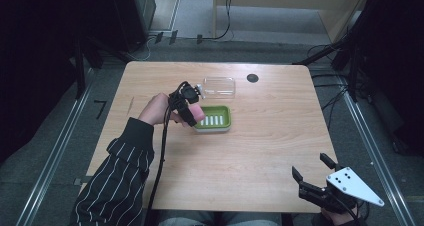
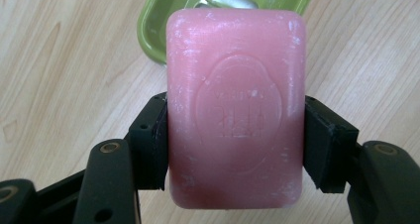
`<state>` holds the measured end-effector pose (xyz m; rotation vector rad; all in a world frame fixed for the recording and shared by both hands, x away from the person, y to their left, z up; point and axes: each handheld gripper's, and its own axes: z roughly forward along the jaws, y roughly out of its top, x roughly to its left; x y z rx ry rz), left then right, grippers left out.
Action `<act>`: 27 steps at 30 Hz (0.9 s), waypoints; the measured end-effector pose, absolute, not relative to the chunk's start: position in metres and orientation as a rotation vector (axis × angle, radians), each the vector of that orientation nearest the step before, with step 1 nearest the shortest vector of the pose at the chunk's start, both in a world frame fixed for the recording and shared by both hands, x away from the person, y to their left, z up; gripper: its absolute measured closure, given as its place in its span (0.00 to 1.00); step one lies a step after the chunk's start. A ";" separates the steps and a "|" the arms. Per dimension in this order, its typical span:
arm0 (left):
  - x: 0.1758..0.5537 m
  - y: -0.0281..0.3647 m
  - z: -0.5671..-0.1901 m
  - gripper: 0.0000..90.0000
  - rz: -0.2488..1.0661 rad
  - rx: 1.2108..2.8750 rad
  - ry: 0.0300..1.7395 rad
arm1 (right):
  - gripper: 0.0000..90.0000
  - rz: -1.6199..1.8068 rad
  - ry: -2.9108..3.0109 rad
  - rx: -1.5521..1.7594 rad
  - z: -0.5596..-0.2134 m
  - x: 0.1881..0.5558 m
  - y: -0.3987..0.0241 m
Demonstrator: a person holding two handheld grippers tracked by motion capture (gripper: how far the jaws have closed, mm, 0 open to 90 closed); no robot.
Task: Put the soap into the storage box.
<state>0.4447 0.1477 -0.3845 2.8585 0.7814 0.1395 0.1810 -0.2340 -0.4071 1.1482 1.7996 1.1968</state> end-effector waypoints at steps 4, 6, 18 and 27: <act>0.446 0.144 -0.385 0.43 0.140 2.872 0.751 | 0.14 1.196 1.799 1.150 -0.407 0.181 -0.234; 0.447 0.142 -0.386 0.43 0.145 2.873 0.743 | 0.14 1.194 1.802 1.149 -0.407 0.181 -0.234; 0.450 0.132 -0.387 0.43 0.151 2.862 0.637 | 0.14 1.192 1.798 1.151 -0.407 0.180 -0.234; 0.456 0.126 -0.393 0.43 0.171 2.857 0.601 | 0.14 1.189 1.796 1.154 -0.407 0.180 -0.235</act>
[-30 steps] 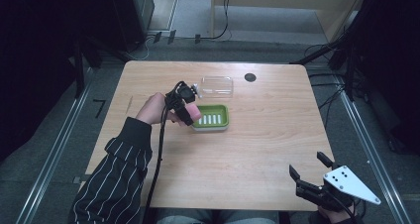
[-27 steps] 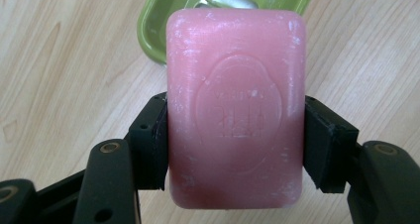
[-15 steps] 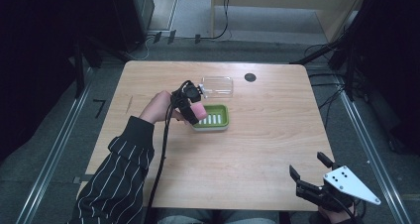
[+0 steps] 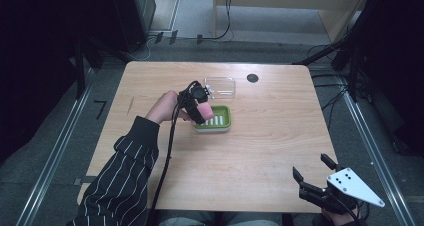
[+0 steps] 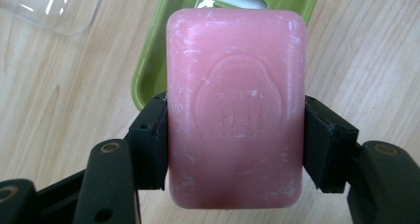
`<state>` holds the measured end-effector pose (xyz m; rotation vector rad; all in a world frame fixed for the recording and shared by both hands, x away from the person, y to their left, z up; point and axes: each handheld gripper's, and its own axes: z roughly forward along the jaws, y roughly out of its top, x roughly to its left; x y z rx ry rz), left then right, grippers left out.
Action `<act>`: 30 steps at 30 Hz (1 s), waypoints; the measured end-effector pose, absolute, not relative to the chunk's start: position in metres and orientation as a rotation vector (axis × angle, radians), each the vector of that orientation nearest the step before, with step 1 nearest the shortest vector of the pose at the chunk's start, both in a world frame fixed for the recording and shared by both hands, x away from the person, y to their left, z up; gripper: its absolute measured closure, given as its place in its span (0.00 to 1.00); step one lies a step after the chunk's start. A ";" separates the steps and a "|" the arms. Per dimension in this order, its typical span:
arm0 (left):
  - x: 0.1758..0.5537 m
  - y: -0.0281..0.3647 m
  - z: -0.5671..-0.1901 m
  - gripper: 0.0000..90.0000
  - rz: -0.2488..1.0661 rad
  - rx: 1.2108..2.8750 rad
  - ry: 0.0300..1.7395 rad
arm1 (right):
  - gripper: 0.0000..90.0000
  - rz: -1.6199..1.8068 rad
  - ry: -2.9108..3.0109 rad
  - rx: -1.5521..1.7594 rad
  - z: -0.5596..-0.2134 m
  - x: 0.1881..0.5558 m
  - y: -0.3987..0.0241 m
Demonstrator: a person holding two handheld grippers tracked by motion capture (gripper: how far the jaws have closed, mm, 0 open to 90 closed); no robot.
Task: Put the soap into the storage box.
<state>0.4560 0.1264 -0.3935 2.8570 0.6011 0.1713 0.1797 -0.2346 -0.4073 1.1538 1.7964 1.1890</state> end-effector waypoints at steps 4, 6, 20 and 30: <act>0.457 0.125 -0.394 0.43 0.181 2.866 0.565 | 0.14 1.186 1.796 1.155 -0.407 0.179 -0.235; 0.457 0.123 -0.395 0.43 0.198 2.861 0.545 | 0.14 1.186 1.796 1.156 -0.407 0.179 -0.235; 0.461 0.113 -0.405 0.43 0.248 2.858 0.423 | 0.14 1.181 1.794 1.159 -0.407 0.177 -0.236; 0.465 0.106 -0.414 0.43 0.260 2.875 0.400 | 0.14 1.175 1.789 1.157 -0.407 0.176 -0.237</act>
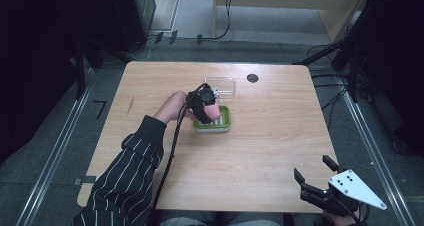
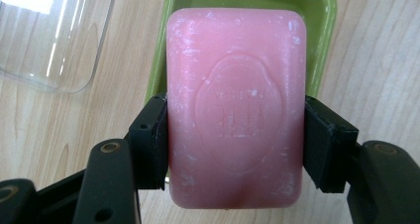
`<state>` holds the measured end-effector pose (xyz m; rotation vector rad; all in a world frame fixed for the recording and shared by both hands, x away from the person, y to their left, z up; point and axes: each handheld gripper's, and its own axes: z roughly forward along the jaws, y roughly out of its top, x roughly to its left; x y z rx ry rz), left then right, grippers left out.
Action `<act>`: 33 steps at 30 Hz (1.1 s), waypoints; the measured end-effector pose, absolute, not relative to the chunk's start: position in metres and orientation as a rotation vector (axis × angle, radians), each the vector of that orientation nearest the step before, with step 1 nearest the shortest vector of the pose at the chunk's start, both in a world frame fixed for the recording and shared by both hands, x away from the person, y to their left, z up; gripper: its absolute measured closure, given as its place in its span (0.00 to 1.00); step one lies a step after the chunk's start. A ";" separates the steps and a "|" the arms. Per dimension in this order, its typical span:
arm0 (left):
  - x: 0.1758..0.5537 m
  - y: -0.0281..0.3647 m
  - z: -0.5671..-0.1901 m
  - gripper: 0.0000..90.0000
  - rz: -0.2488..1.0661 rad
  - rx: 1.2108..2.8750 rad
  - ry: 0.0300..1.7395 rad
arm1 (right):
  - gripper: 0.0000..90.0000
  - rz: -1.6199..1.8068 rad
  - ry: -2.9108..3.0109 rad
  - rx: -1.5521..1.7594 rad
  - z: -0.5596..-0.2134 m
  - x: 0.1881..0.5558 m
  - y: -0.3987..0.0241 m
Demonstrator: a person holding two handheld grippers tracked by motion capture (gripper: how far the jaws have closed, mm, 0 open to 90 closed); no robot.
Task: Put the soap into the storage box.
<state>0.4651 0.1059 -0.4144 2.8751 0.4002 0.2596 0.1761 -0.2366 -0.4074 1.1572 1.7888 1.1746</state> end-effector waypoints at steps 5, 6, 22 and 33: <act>0.467 0.104 -0.420 0.43 0.263 2.873 0.385 | 0.14 1.170 1.785 1.163 -0.407 0.174 -0.238; 0.468 0.103 -0.421 0.43 0.269 2.880 0.369 | 0.14 1.170 1.785 1.163 -0.407 0.174 -0.238; 0.471 0.098 -0.433 0.43 0.287 2.886 0.327 | 0.14 1.165 1.778 1.166 -0.408 0.172 -0.240; 0.472 0.098 -0.436 0.43 0.249 2.883 0.309 | 0.14 1.167 1.776 1.171 -0.408 0.172 -0.240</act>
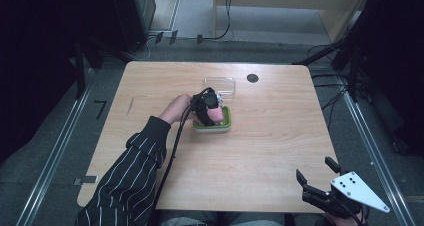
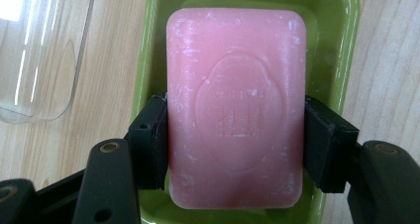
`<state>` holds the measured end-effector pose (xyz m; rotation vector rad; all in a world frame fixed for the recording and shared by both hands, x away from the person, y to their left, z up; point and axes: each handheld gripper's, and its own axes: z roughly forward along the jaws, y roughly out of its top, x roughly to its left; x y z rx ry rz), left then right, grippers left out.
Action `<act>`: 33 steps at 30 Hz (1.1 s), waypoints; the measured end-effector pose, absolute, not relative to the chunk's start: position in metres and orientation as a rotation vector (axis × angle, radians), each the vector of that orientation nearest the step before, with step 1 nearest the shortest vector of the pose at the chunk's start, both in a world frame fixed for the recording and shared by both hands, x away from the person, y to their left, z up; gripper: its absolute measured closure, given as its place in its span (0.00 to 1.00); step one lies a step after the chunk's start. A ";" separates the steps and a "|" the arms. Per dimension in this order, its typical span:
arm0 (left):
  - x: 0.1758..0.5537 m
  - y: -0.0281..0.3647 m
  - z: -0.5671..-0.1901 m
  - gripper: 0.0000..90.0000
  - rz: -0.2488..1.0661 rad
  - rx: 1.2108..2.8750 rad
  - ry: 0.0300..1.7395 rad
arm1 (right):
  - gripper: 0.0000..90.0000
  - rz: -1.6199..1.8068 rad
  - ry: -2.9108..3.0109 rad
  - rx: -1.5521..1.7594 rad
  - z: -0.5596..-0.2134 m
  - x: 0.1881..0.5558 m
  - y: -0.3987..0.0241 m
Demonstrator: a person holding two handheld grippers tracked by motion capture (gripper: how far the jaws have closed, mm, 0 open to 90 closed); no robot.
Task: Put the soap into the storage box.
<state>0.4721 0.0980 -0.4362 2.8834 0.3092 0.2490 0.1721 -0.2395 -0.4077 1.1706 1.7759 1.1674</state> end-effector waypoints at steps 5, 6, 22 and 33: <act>0.472 0.098 -0.436 0.43 0.255 2.884 0.308 | 0.14 1.167 1.776 1.171 -0.408 0.172 -0.240; 0.472 0.098 -0.436 0.43 0.255 2.885 0.309 | 0.14 1.167 1.776 1.171 -0.408 0.172 -0.240; 0.475 0.102 -0.437 0.41 0.251 2.872 0.311 | 0.14 1.168 1.776 1.171 -0.408 0.172 -0.240; 0.471 0.104 -0.424 0.29 0.238 2.862 0.400 | 0.14 1.166 1.774 1.172 -0.407 0.171 -0.240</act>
